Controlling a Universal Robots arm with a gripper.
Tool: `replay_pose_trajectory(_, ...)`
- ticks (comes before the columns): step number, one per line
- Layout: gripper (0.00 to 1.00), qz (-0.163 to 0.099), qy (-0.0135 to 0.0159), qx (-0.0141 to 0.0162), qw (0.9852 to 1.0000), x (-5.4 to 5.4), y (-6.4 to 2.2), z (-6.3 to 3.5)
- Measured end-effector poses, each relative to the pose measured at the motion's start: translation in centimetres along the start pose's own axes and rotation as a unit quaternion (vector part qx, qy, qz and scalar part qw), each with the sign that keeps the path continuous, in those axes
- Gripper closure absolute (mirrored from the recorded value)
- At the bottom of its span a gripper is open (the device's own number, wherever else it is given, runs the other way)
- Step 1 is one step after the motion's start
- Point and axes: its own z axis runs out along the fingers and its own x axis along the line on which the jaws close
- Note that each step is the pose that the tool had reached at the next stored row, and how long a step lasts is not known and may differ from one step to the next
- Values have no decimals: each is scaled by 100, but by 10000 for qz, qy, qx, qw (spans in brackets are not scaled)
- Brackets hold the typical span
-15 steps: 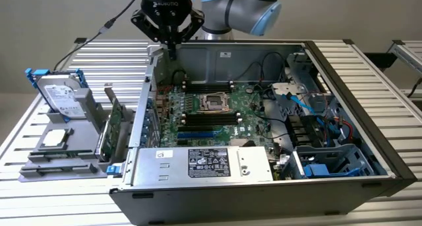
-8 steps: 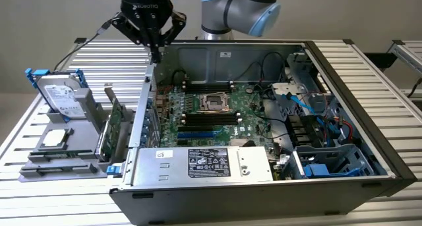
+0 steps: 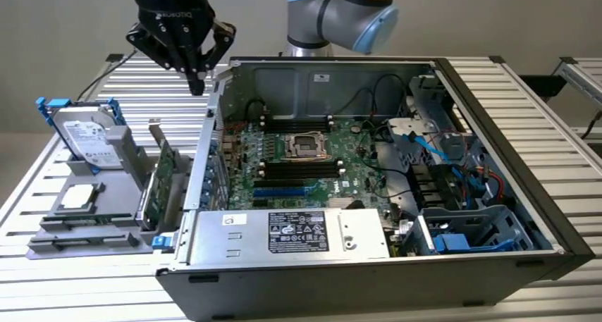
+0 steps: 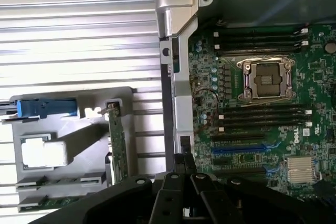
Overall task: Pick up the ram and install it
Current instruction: 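Reach for the ram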
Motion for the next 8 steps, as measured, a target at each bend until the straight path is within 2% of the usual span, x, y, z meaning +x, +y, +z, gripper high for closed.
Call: replay_pose_trajectory(8, 89, 0, 1, 0, 10000, 345, -111, 30)
